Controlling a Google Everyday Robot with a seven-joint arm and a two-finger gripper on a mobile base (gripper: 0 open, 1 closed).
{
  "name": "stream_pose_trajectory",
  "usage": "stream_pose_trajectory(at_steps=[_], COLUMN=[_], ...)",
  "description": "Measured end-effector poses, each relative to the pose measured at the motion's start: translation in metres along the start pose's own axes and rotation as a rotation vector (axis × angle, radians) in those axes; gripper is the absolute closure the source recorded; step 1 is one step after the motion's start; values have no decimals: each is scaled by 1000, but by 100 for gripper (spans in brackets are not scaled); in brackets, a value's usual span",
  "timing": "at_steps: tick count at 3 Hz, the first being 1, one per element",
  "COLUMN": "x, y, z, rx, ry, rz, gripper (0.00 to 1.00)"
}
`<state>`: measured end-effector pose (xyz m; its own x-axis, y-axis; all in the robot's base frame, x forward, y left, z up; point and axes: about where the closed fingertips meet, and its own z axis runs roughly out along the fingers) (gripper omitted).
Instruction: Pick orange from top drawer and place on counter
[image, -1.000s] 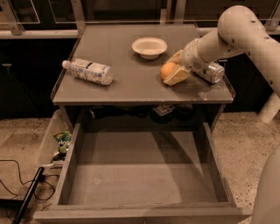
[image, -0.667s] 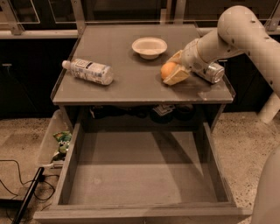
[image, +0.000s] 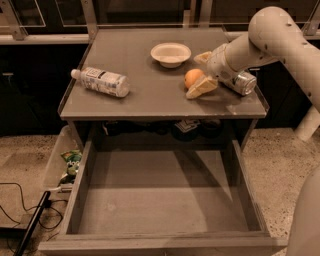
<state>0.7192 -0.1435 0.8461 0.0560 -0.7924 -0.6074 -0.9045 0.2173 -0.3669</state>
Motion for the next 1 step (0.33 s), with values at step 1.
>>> stream_pose_trajectory(at_steps=[1], x=[0], y=[0], z=[0], rx=[0], ry=[0], rz=[0], gripper=[0])
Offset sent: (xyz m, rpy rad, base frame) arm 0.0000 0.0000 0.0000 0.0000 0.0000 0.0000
